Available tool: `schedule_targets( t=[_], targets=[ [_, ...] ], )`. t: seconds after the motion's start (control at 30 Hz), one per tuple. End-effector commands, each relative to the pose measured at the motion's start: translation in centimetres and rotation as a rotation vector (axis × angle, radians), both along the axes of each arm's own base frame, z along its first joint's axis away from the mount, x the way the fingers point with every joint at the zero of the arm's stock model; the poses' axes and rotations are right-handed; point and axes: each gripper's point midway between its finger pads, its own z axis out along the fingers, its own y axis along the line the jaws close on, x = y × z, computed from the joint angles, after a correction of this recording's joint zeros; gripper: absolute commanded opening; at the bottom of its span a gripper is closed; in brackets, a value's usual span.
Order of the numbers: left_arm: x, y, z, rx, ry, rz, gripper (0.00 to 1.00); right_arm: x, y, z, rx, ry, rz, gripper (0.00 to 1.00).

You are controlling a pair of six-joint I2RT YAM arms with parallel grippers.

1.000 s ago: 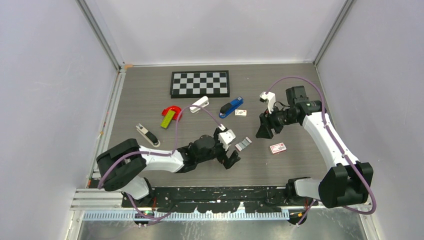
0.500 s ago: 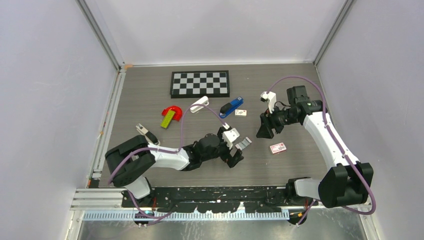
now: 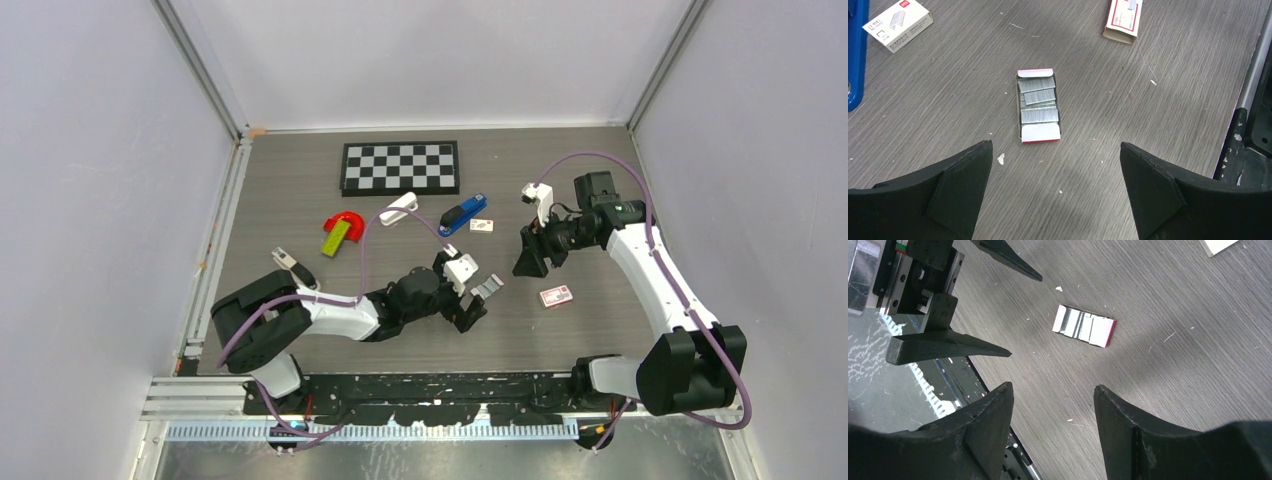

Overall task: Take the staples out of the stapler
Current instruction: Close the staple box at the center of the board.

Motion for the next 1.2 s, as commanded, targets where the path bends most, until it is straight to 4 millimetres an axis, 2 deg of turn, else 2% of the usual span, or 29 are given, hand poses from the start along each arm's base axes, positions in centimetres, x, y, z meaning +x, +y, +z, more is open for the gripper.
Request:
schedule_targets(
  t=[0.0, 0.4, 0.53, 0.73, 0.9, 1.07, 1.17],
  targets=[
    [1.1, -1.0, 2.2, -0.072, -0.065, 0.022, 1.00, 0.6, 0.3, 1.6, 0.023, -0.046, 0.014, 0.65],
    [1.1, -1.5, 2.2, -0.084, -0.076, 0.003, 1.00, 0.5, 0.2, 1.6, 0.024, -0.042, 0.014, 0.65],
    [0.5, -2.2, 2.1, -0.068, -0.108, -0.072, 1.00, 0.6, 0.2, 1.6, 0.025, -0.042, 0.014, 0.65],
    [0.6, -3.4, 1.6, -0.029, -0.136, -0.129, 1.00, 0.5, 0.2, 1.7, 0.025, -0.041, 0.012, 0.65],
    [2.5, -4.0, 0.3, 0.035, -0.145, -0.082, 0.99, 0.6, 0.2, 1.7, 0.026, -0.039, 0.009, 0.65],
    [4.0, -4.3, -0.8, 0.098, -0.045, -0.035, 0.88, 0.6, 0.0, 1.7, 0.025, -0.036, 0.004, 0.65],
    [4.3, -4.2, -1.4, 0.125, -0.039, -0.023, 0.86, 0.7, -0.1, 1.7, 0.025, -0.037, 0.002, 0.65]
  ],
)
